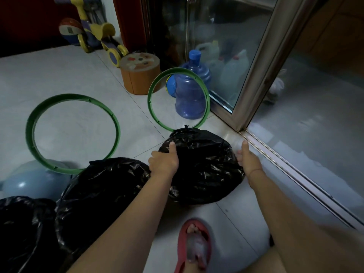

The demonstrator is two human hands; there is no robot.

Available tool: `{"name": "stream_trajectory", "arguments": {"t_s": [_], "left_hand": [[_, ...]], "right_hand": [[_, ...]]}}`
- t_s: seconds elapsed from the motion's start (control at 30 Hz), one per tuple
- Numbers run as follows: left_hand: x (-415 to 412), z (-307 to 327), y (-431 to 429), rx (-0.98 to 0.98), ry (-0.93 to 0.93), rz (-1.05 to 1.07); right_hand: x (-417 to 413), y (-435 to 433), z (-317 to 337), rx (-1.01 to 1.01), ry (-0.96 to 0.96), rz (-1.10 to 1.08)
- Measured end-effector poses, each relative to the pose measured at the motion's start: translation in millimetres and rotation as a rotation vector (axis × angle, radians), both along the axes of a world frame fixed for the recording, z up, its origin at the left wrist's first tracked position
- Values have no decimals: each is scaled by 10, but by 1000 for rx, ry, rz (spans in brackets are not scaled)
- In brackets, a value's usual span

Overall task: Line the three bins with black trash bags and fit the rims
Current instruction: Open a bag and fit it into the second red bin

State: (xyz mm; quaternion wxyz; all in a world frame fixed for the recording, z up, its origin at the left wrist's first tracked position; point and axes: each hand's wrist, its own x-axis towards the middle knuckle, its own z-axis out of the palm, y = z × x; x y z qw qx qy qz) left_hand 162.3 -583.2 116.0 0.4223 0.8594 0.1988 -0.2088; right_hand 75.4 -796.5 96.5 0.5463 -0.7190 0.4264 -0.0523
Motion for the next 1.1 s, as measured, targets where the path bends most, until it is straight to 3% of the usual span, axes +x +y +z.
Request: {"name": "stream_trajectory", "arguments": {"t_s": [0.1, 0.27, 0.47, 0.57, 0.67, 0.83, 0.93, 0.97, 1.03, 1.1], "left_hand": [[-246, 27, -23, 153, -237, -218], [-589, -77, 69, 120, -418, -428], [-1049, -217, 278, 219, -671, -576], [-1283, -380, 373, 184, -590, -494], [-1396, -532, 362, 55, -419, -415], [-1350, -687, 278, -414, 8, -10], [-1327, -700, 327, -513, 165, 106], [-1351, -646, 336, -521, 168, 122], [-1438, -497, 322, -530, 148, 172], [-1549, -263, 324, -540, -1, 194]], "right_hand": [[-105, 81, 84, -231, -20, -1], [-205, 278, 120, -142, -76, 79], [-460, 475, -87, -197, -89, -17], [-491, 554, -223, -240, -2, -31], [-485, 568, -369, -130, 32, -99], [-499, 643, -585, 391, 12, -393], [-581, 667, -720, 633, -37, -488], [-589, 650, -696, 595, -21, -521], [-525, 577, -539, 335, 49, -600], [-366, 482, -253, 51, -72, -639]]}}
